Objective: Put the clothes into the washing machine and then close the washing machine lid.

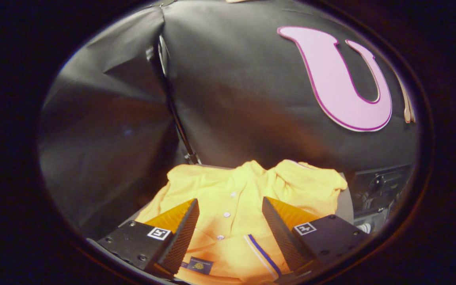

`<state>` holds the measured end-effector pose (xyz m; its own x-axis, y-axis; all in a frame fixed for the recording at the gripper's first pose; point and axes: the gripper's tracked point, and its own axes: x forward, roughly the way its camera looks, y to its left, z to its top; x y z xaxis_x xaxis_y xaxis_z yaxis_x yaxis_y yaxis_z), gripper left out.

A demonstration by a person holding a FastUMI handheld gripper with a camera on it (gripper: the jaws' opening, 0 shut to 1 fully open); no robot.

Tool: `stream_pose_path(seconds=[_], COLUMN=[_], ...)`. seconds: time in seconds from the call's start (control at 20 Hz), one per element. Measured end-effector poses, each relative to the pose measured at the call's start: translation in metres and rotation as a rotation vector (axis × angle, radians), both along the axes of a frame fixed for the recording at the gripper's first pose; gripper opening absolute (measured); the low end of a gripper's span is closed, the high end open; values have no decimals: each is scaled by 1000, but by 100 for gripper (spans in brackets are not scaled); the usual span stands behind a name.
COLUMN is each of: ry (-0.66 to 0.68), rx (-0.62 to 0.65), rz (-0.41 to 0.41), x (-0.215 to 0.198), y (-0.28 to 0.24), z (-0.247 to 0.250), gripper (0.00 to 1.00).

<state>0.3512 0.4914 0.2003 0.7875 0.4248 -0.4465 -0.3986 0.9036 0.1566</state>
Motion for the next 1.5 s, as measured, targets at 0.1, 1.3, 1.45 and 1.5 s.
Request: stream_pose_path(seconds=[0.1,1.3,1.45,1.5], ry=[62,119,129,133], rx=[-52,-131,-119,-111], rz=[-1,-99,-165,-197], x=[4,8,8,6], y=[3,-31,-37,-41], z=[-14,-13,-11,-9], gripper=[97,2,2,2])
